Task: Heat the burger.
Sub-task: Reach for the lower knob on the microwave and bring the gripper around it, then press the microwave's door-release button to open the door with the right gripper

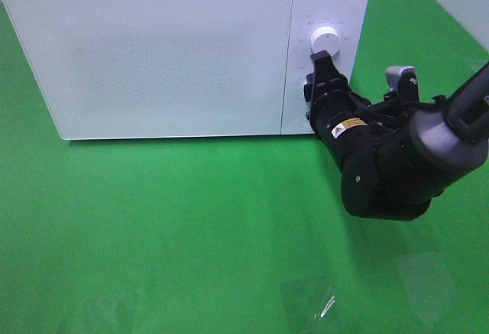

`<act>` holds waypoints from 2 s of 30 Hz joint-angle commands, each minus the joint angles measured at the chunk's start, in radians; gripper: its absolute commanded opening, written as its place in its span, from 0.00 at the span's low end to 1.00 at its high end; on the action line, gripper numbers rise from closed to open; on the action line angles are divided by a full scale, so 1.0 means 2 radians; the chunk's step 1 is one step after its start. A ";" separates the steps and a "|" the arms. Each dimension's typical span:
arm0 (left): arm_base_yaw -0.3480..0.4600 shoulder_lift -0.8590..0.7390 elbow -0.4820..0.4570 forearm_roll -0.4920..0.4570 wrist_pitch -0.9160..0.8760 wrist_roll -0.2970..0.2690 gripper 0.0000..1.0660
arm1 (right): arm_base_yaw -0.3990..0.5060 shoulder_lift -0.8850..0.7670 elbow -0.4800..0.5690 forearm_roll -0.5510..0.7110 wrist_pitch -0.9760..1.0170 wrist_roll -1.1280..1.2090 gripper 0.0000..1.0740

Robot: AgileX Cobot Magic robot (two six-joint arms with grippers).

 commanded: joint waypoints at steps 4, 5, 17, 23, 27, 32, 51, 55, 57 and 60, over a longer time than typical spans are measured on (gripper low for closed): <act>0.000 -0.008 0.000 -0.003 0.001 -0.002 0.94 | 0.002 -0.004 -0.018 -0.031 -0.104 0.144 0.04; 0.000 -0.008 0.000 -0.003 0.001 -0.002 0.94 | 0.002 -0.004 -0.018 -0.026 -0.105 0.162 0.04; 0.000 -0.008 0.000 -0.003 0.001 -0.002 0.94 | 0.000 -0.004 -0.018 -0.018 -0.105 0.152 0.06; 0.000 -0.008 0.000 -0.003 0.001 -0.002 0.94 | 0.000 -0.004 -0.017 -0.002 -0.105 0.139 0.14; 0.000 -0.008 0.000 -0.003 0.001 -0.002 0.94 | 0.000 -0.005 -0.017 0.010 -0.105 0.132 0.22; 0.000 -0.008 0.000 -0.003 0.001 -0.002 0.94 | 0.000 -0.005 -0.014 0.020 -0.106 0.130 0.35; 0.000 -0.008 0.000 -0.003 0.001 -0.002 0.94 | 0.001 -0.039 0.044 0.006 -0.094 0.075 0.64; 0.000 -0.008 0.000 -0.003 0.001 -0.002 0.94 | 0.001 -0.047 0.061 -0.003 -0.084 0.072 0.65; 0.000 -0.008 0.000 -0.003 0.001 -0.002 0.94 | 0.001 -0.072 0.089 -0.014 -0.069 0.040 0.65; 0.000 -0.008 0.000 -0.003 0.001 -0.002 0.94 | 0.001 -0.084 0.102 -0.015 -0.063 0.018 0.65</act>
